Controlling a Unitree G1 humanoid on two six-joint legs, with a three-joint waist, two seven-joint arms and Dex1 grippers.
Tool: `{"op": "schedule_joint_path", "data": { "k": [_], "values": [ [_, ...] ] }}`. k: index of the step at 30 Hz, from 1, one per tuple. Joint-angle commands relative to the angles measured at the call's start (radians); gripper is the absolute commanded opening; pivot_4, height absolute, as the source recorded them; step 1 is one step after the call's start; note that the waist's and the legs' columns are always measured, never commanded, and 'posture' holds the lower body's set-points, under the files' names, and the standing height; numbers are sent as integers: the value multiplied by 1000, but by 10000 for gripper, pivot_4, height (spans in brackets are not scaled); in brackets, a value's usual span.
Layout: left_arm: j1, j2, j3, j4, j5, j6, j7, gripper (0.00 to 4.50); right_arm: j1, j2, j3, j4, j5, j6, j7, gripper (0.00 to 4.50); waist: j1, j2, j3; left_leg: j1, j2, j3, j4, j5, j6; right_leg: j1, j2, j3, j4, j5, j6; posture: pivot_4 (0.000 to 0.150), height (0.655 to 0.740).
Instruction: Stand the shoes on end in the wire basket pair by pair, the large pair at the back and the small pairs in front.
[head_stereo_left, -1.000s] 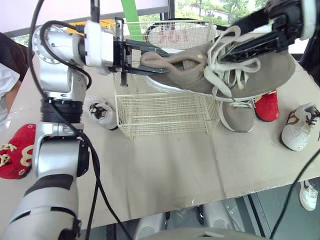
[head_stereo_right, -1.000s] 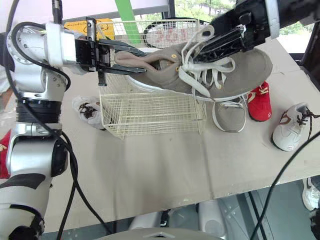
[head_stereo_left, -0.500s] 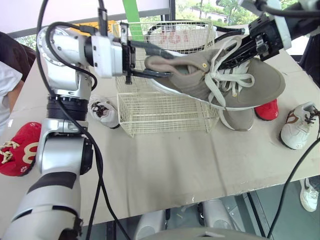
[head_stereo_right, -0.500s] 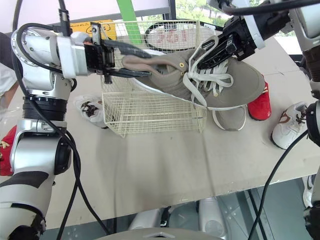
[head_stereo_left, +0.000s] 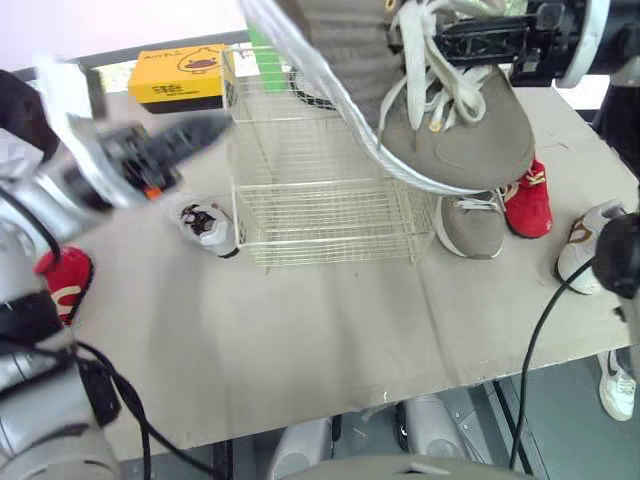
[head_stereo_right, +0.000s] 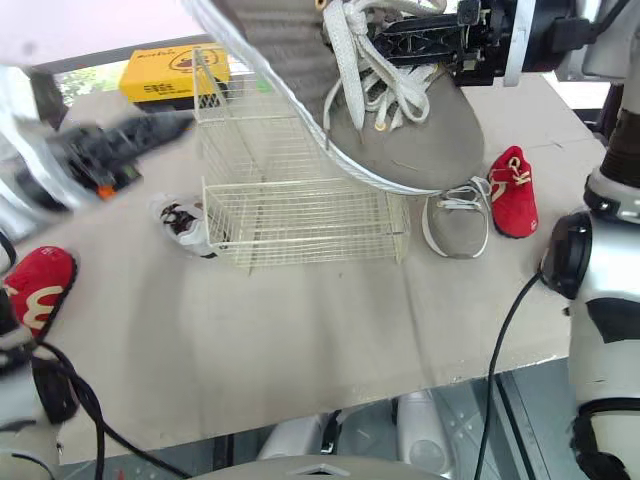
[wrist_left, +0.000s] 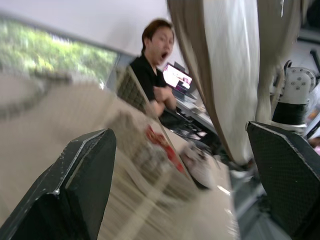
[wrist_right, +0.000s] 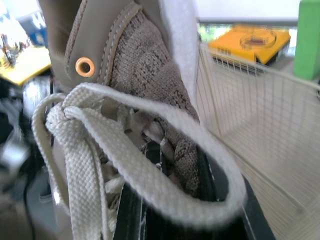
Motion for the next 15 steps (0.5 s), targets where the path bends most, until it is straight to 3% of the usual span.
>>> {"op": "schedule_joint_path", "data": {
  "k": [1, 4, 8, 15],
  "values": [
    [64, -104, -21, -161, -278, -61, 216, 44766, 16, 89, -121, -147, 67, 46, -124, 0, 9, -1, 0, 0, -1, 0, 1, 0, 0, 1, -1, 0, 1, 0, 0, 1500, 7400],
    [74, -202, -80, -206, -411, -153, 369, 44766, 56, 146, -163, -191, 130, 47, -207, 0, 18, -2, -1, 0, -2, -2, 2, 0, 0, 3, -3, -1, 1, 1, 1, 1500, 7400],
    [35, -274, -154, -223, -479, -237, 481, 44766, 112, 173, -162, -245, 241, 47, -293, 0, 23, -2, -2, 2, -4, 0, 3, 0, 0, 4, -3, 1, 1, 2, 3, 1500, 7400],
    [-26, -312, -240, -221, -394, -282, 504, 44766, 184, 173, -153, -290, 423, 47, -430, 0, 7, -3, -2, 2, -4, 2, 3, 0, 0, 4, -3, 4, 1, 3, 3, 1500, 7400]
  ]
}}
